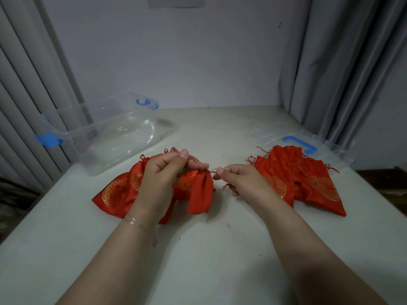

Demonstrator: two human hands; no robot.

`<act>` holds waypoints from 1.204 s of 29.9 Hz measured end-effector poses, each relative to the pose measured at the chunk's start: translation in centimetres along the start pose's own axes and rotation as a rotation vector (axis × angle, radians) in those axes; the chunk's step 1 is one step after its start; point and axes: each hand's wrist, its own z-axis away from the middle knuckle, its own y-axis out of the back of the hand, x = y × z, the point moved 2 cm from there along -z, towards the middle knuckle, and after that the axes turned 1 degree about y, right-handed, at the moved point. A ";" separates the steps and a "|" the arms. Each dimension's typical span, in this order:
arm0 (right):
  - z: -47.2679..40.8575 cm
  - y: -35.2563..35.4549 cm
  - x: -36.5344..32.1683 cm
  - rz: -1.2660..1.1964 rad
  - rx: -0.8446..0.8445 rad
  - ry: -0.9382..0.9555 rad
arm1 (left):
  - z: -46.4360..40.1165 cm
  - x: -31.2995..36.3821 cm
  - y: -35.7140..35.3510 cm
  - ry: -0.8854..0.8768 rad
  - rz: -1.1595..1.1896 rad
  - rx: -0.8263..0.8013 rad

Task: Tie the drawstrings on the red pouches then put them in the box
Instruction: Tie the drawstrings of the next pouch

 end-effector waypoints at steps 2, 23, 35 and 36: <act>-0.1 0.0 -0.1 0.004 0.010 0.014 | -0.2 0.0 0.3 0.032 -0.099 0.050; 0.6 -1.0 -1.1 0.205 0.097 0.638 | 0.8 -0.9 -1.4 0.364 -0.299 -0.324; 0.4 -0.5 -0.8 -0.091 0.043 0.385 | 0.6 -1.1 -1.0 0.480 0.061 -0.244; 0.5 -0.8 -0.9 -0.105 -0.017 0.366 | 0.6 -1.0 -0.9 0.481 0.070 -0.231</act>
